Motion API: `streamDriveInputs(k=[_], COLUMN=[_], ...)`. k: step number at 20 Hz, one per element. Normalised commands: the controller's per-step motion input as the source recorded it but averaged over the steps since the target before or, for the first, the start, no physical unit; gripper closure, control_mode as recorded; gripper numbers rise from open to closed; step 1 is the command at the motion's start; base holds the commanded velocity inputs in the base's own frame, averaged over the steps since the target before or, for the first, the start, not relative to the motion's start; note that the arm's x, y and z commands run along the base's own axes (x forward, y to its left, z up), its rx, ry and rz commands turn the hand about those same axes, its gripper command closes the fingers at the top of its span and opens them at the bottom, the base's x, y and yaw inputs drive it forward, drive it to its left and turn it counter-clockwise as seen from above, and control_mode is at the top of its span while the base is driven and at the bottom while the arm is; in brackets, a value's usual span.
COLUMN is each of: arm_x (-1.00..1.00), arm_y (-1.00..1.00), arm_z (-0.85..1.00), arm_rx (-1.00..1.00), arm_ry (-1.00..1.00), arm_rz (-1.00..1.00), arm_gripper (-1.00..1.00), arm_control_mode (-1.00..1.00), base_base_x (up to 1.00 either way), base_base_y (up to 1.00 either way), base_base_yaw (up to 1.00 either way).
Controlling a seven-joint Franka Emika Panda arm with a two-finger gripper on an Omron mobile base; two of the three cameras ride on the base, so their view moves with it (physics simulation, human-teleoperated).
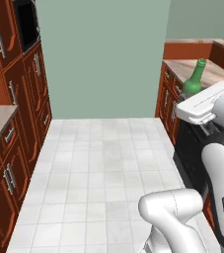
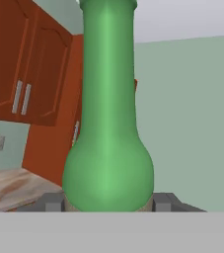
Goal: Get the candle and the beer from the cabinet and move them to the dining counter.
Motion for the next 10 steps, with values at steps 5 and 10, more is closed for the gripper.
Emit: streamDriveInputs(k=[5, 10], arm_x=[0.00, 0.00], arm_y=[0.00, 0.00], arm_z=[0.00, 0.00], arm_rx=[0.00, 0.00], arm_ry=[0.00, 0.00], arm_rz=[0.00, 0.00], arm_gripper=[1.00, 1.00], arm_control_mode=[1.00, 1.00], base_base_x=[-0.36, -0.54], base_base_y=[-0.05, -0.23], base_base_yaw=[-0.30, -0.21])
